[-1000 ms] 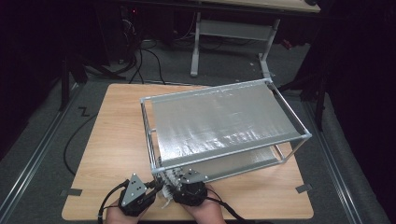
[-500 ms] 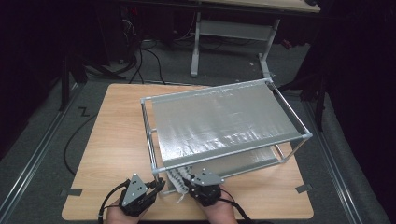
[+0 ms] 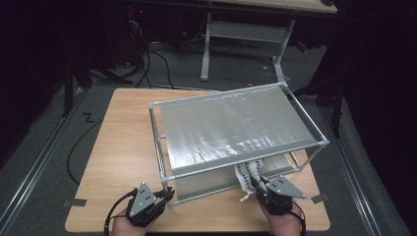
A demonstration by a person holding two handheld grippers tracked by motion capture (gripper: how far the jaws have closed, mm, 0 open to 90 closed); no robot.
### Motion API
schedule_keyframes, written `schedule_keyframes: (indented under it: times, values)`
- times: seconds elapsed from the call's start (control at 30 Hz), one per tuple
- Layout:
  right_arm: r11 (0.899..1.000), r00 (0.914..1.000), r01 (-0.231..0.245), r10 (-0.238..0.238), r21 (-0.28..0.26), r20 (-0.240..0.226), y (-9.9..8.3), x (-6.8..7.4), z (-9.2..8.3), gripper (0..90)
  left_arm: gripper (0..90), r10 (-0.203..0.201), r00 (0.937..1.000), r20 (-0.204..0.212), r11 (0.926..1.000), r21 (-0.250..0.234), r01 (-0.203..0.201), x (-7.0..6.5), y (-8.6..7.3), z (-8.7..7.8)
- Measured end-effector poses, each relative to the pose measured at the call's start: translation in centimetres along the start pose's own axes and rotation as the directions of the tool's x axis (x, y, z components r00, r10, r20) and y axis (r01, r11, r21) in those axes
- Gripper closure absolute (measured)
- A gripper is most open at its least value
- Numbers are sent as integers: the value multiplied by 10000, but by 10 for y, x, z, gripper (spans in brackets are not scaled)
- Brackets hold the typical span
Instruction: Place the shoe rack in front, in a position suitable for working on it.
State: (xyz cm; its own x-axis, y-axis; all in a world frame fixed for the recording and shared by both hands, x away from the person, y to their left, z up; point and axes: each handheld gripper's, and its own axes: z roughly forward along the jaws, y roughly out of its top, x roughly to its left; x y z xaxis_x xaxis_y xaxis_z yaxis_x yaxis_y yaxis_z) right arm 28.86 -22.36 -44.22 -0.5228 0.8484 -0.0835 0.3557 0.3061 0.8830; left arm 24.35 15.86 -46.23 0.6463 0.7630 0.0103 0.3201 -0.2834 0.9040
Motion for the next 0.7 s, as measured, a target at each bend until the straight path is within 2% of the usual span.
schedule_keyframes:
  times: [0.07, 0.1, 0.17, 0.23, 0.27, 0.3, 0.4, 0.43, 0.5, 0.6, 0.63, 0.67, 0.7]
  values:
    - [9993, 9998, -154, 159, -327, 142, 3, -5, -8, 777, 808, -4, 10000, -40, 10000, -12, 4, 0, 0, 0]
    - [9993, 9998, -154, 159, -327, 142, 3, -5, -8, 777, 808, -4, 10000, -40, 10000, -12, 4, 0, 0, 0]
    - [9957, 9992, -225, 255, -901, 322, 8, -10, -20, 778, 809, -30, 10000, -64, 10000, 46, 30, -1, 0, 0]
    - [9946, 9989, -213, 254, -1015, 386, 10, -11, -23, 778, 809, -152, 9999, -26, 9998, 122, 152, -3, 0, -1]
    - [9912, 9982, -385, 439, -1270, 401, 13, -13, -27, 778, 810, 45, 10000, -86, 10000, 38, -45, -1, 0, 0]
    - [9862, 9971, -455, 545, -1589, 524, 18, -14, -34, 779, 810, 45, 10000, -62, 10000, -4, -45, -1, 0, 0]
    - [9821, 9968, -325, 453, -1854, 654, 21, -14, -39, 781, 810, 28, 10000, -37, 10000, 18, -28, -1, 0, 0]
    - [9774, 9957, -204, 389, -2105, 841, 25, -13, -45, 781, 810, 70, 10000, -44, 10000, 11, -70, -1, 0, 0]
    - [9719, 9945, -395, 608, -2322, 855, 28, -14, -49, 782, 810, 69, 10000, -50, 10000, 3, -69, -1, 0, 0]
    - [9664, 9943, -402, 638, -2541, 852, 32, -12, -53, 782, 809, -102, 9999, 23, 9999, 49, 102, -2, -1, 0]
    - [9586, 9944, -324, 593, -2830, 869, 36, -9, -58, 782, 809, -109, 9999, 49, 9999, 50, 109, -2, -1, 1]
    - [9554, 9945, -292, 575, -2939, 881, 39, -8, -61, 782, 810, -108, 9999, 50, 9999, 40, 108, -2, -1, 1]
    - [9505, 9944, -319, 612, -3091, 856, 41, -7, -63, 782, 810, 43, 10000, -28, 10000, -49, -43, -1, -1, 1]
